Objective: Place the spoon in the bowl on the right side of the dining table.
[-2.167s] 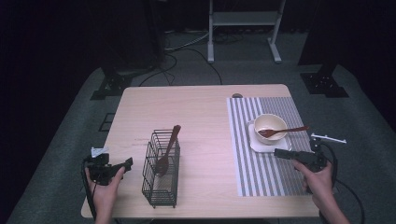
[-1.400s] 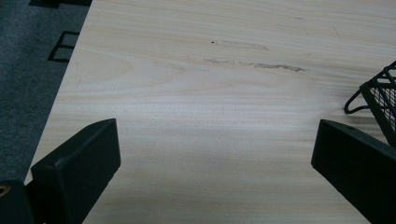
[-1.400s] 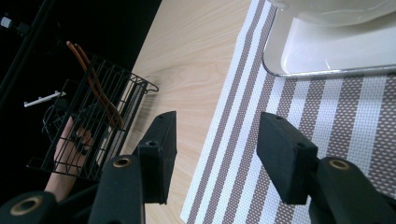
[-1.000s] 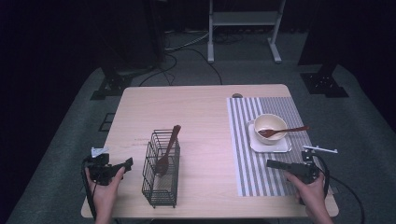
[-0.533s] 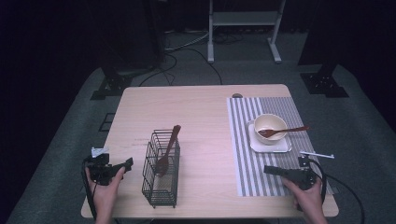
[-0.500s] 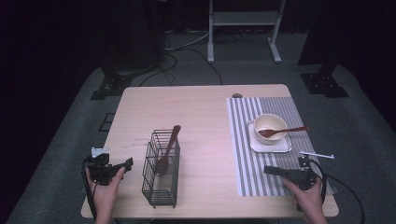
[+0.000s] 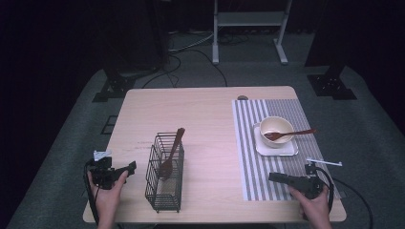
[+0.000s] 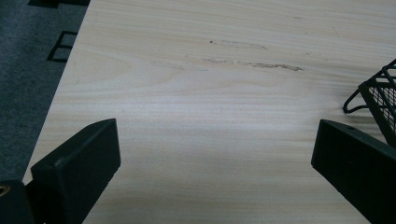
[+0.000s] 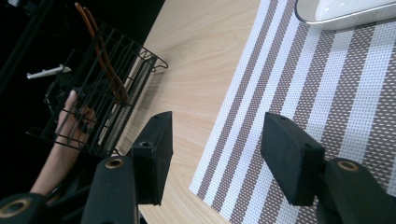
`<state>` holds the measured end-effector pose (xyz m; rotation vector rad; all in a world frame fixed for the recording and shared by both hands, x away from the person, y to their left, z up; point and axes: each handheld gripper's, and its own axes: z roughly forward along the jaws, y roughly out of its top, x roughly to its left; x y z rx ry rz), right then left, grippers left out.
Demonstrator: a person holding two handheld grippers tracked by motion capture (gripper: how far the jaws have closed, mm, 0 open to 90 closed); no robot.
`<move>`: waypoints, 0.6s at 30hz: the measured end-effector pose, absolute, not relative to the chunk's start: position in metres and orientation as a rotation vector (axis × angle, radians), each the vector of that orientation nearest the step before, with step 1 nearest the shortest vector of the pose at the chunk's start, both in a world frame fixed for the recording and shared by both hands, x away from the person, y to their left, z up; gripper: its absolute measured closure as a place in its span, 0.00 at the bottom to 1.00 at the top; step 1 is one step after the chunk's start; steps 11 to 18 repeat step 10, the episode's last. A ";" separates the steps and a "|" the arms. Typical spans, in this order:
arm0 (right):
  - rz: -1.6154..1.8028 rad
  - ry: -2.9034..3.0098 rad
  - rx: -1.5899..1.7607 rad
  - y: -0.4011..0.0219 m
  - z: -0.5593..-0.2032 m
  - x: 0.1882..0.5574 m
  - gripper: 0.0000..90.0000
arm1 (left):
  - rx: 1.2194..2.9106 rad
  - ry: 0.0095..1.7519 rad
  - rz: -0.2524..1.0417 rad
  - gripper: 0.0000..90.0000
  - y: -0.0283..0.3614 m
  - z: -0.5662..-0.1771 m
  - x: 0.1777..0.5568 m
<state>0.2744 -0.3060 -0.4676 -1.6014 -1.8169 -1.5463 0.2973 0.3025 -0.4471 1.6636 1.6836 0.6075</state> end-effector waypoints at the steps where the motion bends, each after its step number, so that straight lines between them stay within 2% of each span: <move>1: -1.549 -1.820 -1.603 -0.305 -0.468 0.274 0.47 | 1.664 1.683 0.607 0.00 0.302 -0.447 0.297; 18: -1.557 -1.809 -1.598 -0.303 -0.474 0.271 0.47 | 1.665 1.684 0.611 0.00 0.303 -0.447 0.297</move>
